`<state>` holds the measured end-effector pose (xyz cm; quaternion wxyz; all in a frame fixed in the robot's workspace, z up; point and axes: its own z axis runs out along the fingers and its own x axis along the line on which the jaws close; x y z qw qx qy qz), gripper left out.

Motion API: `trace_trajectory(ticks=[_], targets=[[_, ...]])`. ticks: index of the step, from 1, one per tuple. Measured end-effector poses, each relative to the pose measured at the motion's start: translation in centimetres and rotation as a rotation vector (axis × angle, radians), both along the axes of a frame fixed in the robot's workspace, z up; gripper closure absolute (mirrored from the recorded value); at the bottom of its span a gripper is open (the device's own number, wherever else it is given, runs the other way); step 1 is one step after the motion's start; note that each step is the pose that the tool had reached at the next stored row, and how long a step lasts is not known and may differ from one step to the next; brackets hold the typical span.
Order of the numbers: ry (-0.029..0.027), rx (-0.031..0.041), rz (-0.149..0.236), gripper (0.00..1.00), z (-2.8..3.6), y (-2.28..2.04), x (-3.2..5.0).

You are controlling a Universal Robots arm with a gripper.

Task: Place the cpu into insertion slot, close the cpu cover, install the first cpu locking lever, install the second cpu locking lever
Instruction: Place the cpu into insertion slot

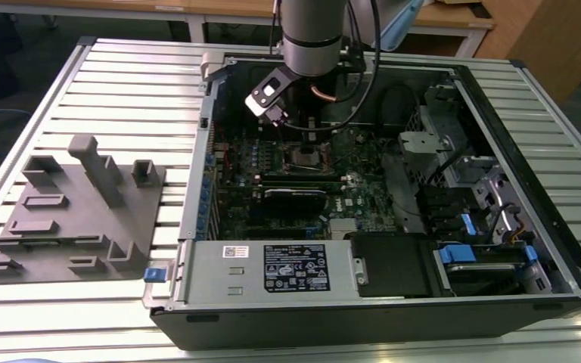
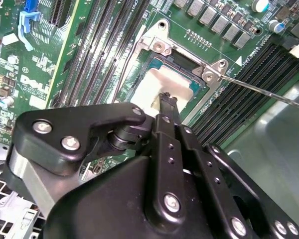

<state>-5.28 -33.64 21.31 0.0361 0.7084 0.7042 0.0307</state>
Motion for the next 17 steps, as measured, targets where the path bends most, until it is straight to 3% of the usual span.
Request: trace_trajectory(ticks=[4,6,17], targets=[[0.0000,-0.0001,0.000,0.89,0.06,0.00,0.00],[0.0000,-0.0001,0.000,0.89,1.22,0.00,0.00],[0.0002,-0.0003,0.000,0.89,1.53,-0.01,-0.14]])
